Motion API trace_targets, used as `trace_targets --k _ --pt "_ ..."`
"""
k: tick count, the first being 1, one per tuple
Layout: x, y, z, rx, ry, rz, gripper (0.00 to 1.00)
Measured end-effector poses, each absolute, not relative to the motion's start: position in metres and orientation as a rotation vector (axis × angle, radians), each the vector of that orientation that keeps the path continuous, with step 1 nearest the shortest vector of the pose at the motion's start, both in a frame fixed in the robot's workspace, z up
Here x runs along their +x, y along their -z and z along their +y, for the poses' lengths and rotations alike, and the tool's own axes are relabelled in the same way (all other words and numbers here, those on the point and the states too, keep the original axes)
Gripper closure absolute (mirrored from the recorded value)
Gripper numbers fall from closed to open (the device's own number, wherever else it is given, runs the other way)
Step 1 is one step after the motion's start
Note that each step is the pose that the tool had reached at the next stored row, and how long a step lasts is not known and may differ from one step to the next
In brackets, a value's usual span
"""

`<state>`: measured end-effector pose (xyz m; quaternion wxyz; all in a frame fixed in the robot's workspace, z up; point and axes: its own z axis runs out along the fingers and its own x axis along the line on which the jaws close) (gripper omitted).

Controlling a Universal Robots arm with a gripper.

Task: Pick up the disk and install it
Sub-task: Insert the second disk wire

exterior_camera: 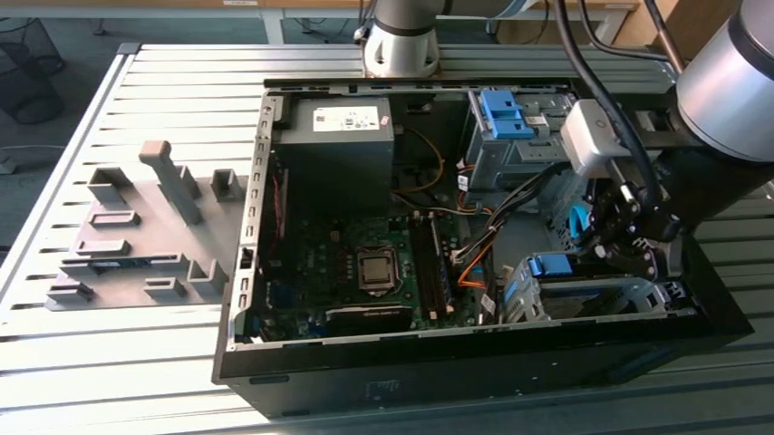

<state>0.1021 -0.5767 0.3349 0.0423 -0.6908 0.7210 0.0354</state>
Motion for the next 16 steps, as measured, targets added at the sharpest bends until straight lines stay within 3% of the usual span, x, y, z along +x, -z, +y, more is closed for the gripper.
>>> trace_targets --k 16 --pt "0.1023 -0.3297 -0.5767 -2.116 -0.108 2.204 0.84"
